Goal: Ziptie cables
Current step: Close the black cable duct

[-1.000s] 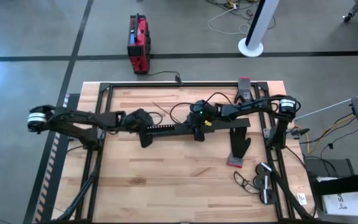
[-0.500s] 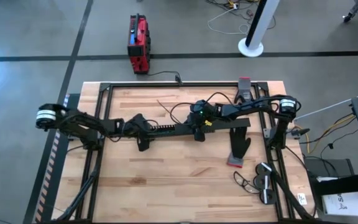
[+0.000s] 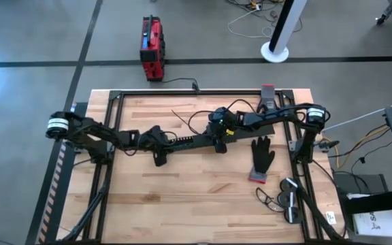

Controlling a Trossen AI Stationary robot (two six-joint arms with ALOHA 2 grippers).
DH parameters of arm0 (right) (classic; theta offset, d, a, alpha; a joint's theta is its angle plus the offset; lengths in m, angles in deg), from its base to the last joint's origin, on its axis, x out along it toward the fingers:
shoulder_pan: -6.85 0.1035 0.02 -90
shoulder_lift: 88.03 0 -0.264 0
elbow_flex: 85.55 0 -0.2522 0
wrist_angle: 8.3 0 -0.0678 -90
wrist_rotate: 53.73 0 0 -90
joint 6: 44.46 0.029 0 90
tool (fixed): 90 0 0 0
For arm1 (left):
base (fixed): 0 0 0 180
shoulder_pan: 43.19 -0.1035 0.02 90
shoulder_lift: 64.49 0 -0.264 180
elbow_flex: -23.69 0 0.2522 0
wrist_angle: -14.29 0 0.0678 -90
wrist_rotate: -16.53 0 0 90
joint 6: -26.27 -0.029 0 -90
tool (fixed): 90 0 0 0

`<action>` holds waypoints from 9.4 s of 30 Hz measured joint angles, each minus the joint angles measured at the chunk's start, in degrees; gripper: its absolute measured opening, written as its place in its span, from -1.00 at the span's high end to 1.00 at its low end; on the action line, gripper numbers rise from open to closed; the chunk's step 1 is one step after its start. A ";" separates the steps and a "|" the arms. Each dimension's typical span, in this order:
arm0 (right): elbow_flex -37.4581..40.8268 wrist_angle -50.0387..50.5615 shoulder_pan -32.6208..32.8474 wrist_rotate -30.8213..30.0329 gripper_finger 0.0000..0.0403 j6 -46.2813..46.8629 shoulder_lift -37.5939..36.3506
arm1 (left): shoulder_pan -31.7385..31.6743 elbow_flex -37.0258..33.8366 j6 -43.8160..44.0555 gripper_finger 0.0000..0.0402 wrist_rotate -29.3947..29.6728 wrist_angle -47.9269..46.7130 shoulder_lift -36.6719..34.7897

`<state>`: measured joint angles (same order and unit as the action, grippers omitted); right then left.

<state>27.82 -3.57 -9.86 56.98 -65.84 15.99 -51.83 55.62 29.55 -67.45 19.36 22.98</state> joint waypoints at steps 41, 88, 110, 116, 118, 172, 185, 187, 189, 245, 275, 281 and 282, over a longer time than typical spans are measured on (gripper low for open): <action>-3.95 2.85 1.38 -1.79 -0.08 1.82 2.62 | 0.35 -0.37 0.71 -0.06 -0.68 4.05 -0.03; -6.11 5.41 2.68 -6.66 -0.08 8.09 3.04 | 0.42 -0.54 1.58 -0.07 -0.35 5.43 0.08; -7.48 7.24 4.26 -7.76 -0.08 7.73 3.02 | 0.68 -0.52 0.92 -0.10 -0.13 7.57 0.08; -7.28 5.97 4.81 -5.94 -0.08 3.84 3.18 | 0.74 0.07 0.72 -0.08 0.17 9.27 0.08; -7.27 6.09 4.79 -7.79 -0.07 4.08 3.14 | 0.74 0.07 0.65 -0.10 0.16 9.32 0.08; -7.20 8.35 3.02 -10.28 -0.08 11.26 2.72 | 1.69 4.36 1.10 -0.07 0.24 11.68 3.53; -6.74 7.40 4.45 -6.38 -0.08 9.76 2.81 | 1.97 5.15 0.72 -0.07 -0.07 10.74 3.53; -6.62 7.62 4.50 -8.99 -0.08 10.92 2.72 | 1.99 4.93 0.66 -0.09 -0.02 10.92 3.53; -6.31 7.82 3.98 -9.84 -0.08 11.77 2.52 | 2.03 4.73 1.04 -0.11 -0.13 11.14 3.53; -4.54 11.86 3.85 1.82 -0.08 -0.66 -0.23 | 2.23 5.58 -0.80 -0.04 -2.36 19.92 8.08; -4.79 10.49 4.68 -11.13 -0.07 14.90 0.14 | 2.16 6.06 -1.19 -0.03 -1.95 20.46 8.17; -4.97 13.31 4.61 -11.70 -0.07 14.87 0.07 | 2.16 6.02 -0.23 -0.03 -1.96 20.95 8.17; -4.94 13.55 4.63 -11.27 -0.07 14.56 0.07 | 2.18 6.02 -0.15 -0.03 -2.00 21.12 8.17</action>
<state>22.88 9.98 -5.23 45.71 -51.27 16.07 -49.65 61.64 29.40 -69.45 40.48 31.14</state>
